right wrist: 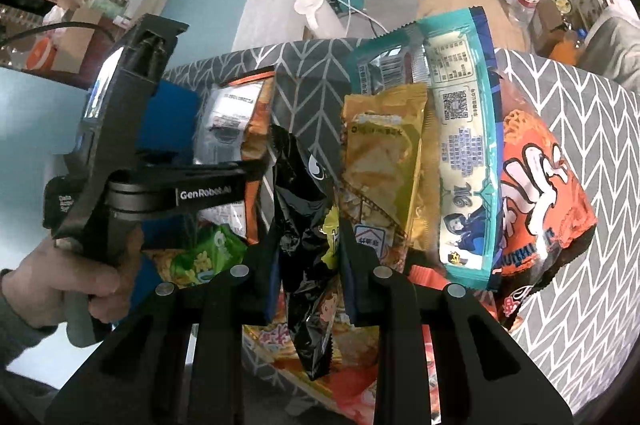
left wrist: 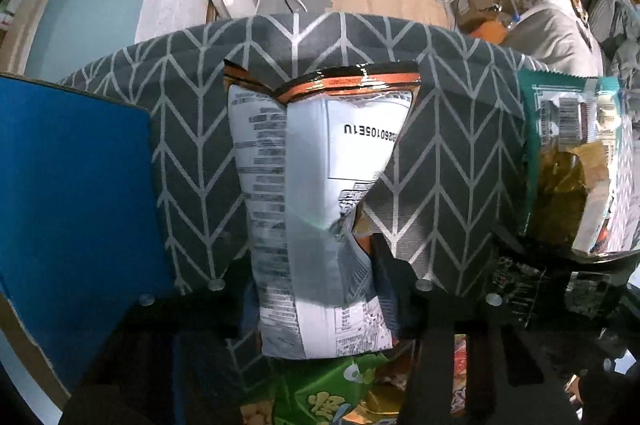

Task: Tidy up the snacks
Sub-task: 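Lift both held bags and carry them over the cardboard box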

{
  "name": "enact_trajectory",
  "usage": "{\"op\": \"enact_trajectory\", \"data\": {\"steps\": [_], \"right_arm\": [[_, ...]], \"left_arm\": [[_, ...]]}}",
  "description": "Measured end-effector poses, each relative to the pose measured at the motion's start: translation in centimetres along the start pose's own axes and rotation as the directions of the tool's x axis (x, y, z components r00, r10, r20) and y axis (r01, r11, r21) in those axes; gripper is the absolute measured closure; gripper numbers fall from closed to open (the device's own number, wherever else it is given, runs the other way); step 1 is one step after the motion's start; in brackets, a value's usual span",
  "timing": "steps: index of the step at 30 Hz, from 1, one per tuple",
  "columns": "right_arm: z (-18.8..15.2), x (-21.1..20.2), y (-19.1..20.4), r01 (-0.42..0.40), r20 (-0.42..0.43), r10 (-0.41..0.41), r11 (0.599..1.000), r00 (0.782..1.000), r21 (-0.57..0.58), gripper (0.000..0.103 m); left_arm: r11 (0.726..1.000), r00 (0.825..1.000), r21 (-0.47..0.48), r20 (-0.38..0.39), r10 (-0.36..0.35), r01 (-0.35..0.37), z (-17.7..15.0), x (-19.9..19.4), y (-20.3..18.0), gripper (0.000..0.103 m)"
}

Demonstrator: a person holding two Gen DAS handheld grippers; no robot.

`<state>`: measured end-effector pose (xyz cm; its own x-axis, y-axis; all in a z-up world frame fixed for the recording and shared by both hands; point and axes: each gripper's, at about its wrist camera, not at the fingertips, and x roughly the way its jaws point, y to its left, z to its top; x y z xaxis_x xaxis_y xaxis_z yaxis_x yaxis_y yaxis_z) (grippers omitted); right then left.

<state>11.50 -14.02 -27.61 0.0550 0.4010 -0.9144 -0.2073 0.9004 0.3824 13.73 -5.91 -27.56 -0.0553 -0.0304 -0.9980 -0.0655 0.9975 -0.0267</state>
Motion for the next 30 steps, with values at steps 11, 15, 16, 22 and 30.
{"op": "enact_trajectory", "data": {"steps": [11, 15, 16, 22, 30], "right_arm": [[0.0, -1.2, 1.6, 0.037, 0.023, -0.036, 0.999, 0.999, -0.037, 0.079], [0.2, -2.1, 2.3, 0.044, 0.04, -0.042, 0.997, 0.998, -0.057, 0.079], [0.2, -2.2, 2.5, 0.049, 0.042, -0.046, 0.997, 0.998, -0.062, 0.079], [0.1, -3.5, 3.8, 0.059, 0.061, -0.053, 0.994, 0.997, -0.093, 0.079], [0.2, -4.8, 5.5, 0.065, 0.075, -0.056, 0.99, 0.996, -0.128, 0.079]], "left_arm": [[1.0, 0.995, -0.001, 0.094, -0.029, 0.029, -1.7, -4.4, 0.8, 0.069], [1.0, 0.99, -0.002, 0.139, -0.028, 0.029, -2.2, -6.2, 1.3, 0.069], [1.0, 0.987, -0.001, 0.155, -0.031, 0.031, -2.4, -6.9, 1.5, 0.069], [0.999, 0.977, -0.001, 0.209, -0.034, 0.035, -3.8, -9.8, 2.3, 0.069], [0.998, 0.964, -0.021, 0.261, -0.058, 0.066, -5.5, -12.7, 3.2, 0.069]]}}
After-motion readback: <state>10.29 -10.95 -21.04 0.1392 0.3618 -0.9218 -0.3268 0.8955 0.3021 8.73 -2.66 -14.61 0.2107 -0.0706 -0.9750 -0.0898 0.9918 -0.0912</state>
